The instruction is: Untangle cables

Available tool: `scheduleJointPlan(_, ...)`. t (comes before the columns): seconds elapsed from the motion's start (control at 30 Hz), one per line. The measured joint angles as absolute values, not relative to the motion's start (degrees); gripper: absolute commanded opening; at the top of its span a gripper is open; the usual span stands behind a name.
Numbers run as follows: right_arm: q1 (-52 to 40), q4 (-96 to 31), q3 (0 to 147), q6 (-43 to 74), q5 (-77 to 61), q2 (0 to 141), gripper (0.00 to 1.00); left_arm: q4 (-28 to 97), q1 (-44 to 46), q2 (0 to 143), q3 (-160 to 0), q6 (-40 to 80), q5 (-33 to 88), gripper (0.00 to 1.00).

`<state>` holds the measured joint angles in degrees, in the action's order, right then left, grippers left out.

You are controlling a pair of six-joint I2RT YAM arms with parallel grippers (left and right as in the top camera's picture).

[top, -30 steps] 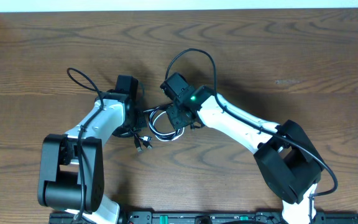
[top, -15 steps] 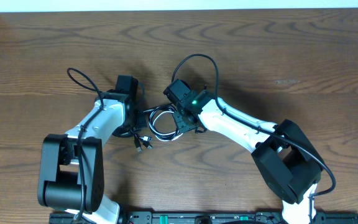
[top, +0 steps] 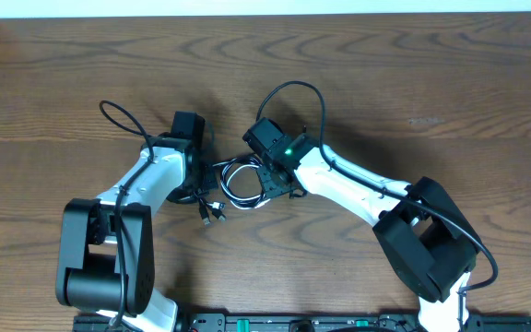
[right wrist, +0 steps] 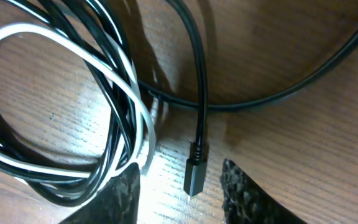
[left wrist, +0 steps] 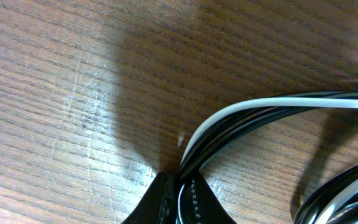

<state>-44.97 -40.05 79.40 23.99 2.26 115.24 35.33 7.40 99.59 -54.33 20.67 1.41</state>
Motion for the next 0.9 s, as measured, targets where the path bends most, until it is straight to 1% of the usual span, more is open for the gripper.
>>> scheduleJointPlan(0.13,-45.0,-39.0,77.9,24.1,1.9,115.2,0.38,35.3,7.4,99.6,-54.3,20.7,1.4,0.09)
scheduleJointPlan(0.43,-45.5,-33.5,74.0,24.1,2.0,114.9,0.37,35.3,7.4,99.6,-54.3,20.7,1.4,0.1)
scheduleJointPlan(0.6,-45.4,-35.9,73.6,24.1,6.4,114.6,0.4,35.3,7.4,99.6,-54.3,20.7,1.4,0.1)
scheduleJointPlan(0.77,-45.0,-32.6,73.1,22.4,8.9,114.6,0.4,35.3,7.4,99.6,-54.3,20.7,1.4,0.1)
scheduleJointPlan(0.83,-44.4,-30.3,72.8,21.3,10.1,114.6,0.42,35.3,7.4,99.6,-54.3,20.7,1.4,0.1)
scheduleJointPlan(0.9,-43.6,-28.9,72.6,20.7,11.3,114.6,0.47,35.3,7.4,99.6,-54.3,20.7,1.4,0.1)
